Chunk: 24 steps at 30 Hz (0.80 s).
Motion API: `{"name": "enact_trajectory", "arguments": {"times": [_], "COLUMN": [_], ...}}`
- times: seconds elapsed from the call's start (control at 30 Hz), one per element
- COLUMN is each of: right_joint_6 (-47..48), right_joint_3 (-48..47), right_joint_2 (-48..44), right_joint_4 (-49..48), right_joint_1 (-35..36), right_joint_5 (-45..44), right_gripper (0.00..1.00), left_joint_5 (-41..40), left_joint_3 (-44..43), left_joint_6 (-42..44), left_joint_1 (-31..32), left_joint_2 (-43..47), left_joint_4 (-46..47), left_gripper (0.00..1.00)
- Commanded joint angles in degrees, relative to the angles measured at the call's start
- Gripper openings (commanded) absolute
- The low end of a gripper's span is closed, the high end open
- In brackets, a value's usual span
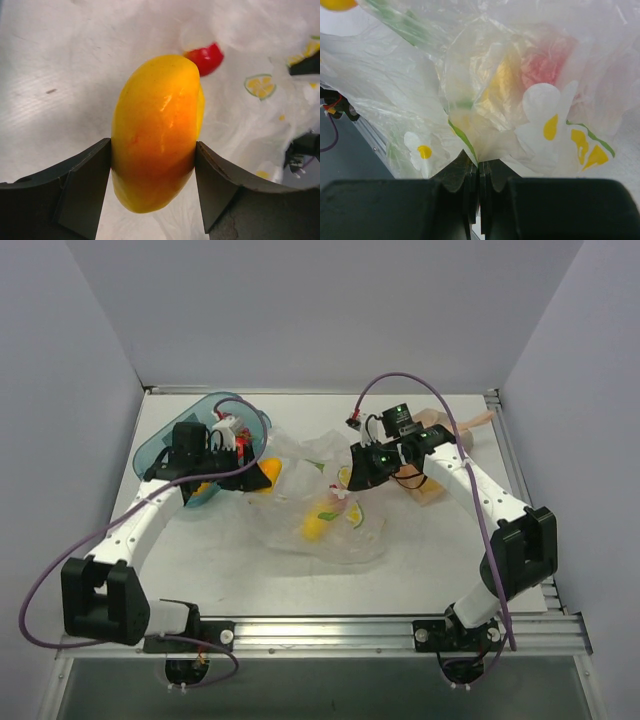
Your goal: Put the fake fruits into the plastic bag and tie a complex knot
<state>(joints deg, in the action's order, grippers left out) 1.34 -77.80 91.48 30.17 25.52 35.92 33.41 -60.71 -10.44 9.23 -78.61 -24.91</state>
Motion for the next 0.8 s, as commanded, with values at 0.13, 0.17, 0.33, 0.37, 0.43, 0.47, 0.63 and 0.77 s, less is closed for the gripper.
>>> {"name": "enact_trajectory", "arguments": {"times": [0.13,0.17,0.33,0.37,0.43,0.47,0.63,0.77], "right_joint_6": [-1.34,-1.34,-3.01,-2.93,-2.84,-2.84,-2.84,-3.01], "right_joint_3": [-0.95,-0.78,0.19,0.80,1.33,1.68,3.97,4.32], "right_joint_2": [0.45,0.63,0.10,-0.42,-0.60,-0.86,-1.66,-0.96], "right_joint_4": [-0.47,-0.55,-1.52,-1.78,-1.96,-1.96,-2.22,-2.40], "right_joint_1": [-0.47,-0.47,-0.47,-0.47,-0.82,-1.17,-3.98,-6.18], "right_joint_5": [3.45,3.80,6.52,7.05,9.15,10.12,14.17,15.67], "right_gripper": [0.00,0.00,0.00,0.00,0.00,0.00,0.00,0.00], "left_joint_5": [5.62,5.09,1.06,-0.17,-2.55,-4.82,-13.26,-21.18], "left_joint_3": [4.19,4.37,5.78,5.60,3.50,2.71,-3.88,-5.74], "left_joint_6": [-1.08,-1.08,-4.23,-5.29,-6.17,-7.22,-7.06,-5.57], "left_joint_1": [6.84,7.98,15.71,16.86,19.75,20.55,25.48,26.89], "left_joint_2": [12.60,12.17,9.09,7.09,4.79,2.69,-3.12,-5.76], "left_joint_4": [3.64,3.55,7.84,9.77,11.10,12.76,15.24,14.72], "left_gripper": [0.58,0.58,0.58,0.58,0.59,0.62,0.69,0.88]}}
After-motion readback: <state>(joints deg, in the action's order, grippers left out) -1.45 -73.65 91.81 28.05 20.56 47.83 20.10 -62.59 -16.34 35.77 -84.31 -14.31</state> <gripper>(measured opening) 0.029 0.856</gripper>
